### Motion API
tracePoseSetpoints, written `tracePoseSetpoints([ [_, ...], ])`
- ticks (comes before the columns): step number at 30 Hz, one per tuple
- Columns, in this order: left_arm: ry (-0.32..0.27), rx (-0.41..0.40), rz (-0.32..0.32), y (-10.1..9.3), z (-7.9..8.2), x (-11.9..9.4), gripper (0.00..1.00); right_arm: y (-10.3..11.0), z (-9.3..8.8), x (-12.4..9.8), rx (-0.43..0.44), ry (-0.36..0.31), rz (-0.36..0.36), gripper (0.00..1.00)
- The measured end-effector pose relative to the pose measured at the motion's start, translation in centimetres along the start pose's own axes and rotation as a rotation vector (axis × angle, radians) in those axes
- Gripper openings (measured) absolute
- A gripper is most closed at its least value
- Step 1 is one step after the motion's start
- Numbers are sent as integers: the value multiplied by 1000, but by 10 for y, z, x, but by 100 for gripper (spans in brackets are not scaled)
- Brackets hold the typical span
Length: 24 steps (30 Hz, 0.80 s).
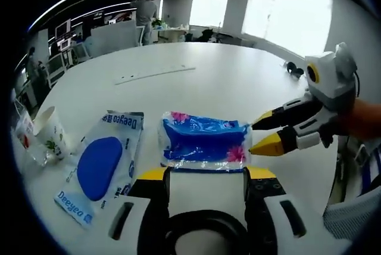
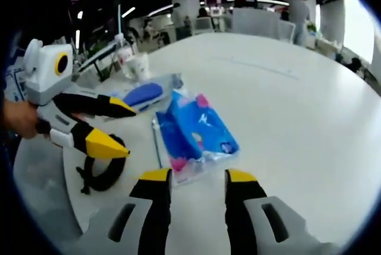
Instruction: Arrange the tabletop items into an orderly group along one side of the table until the central work area is clear of visible clutter.
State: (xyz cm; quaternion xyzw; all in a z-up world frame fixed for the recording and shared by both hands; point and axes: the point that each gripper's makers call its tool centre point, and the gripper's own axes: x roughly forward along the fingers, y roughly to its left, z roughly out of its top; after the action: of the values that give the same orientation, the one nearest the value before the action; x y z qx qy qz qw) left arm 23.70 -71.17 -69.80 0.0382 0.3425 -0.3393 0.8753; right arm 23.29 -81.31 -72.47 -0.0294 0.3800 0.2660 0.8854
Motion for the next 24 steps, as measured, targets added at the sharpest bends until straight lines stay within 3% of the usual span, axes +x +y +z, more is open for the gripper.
tracePoseSetpoints([
  [5, 7, -2, 4, 2, -6, 0, 48, 0, -5, 0, -9, 13, 2, 19],
  [10, 12, -4, 14, 9, -8, 2, 48, -1, -6, -1, -38, 20, 8, 4],
  [18, 25, 7, 32, 16, -9, 9, 46, -7, -10, -7, -77, 39, -1, 0],
  [24, 54, -29, 41, 19, -16, 14, 37, -9, -12, -9, -59, 48, 2, 0],
])
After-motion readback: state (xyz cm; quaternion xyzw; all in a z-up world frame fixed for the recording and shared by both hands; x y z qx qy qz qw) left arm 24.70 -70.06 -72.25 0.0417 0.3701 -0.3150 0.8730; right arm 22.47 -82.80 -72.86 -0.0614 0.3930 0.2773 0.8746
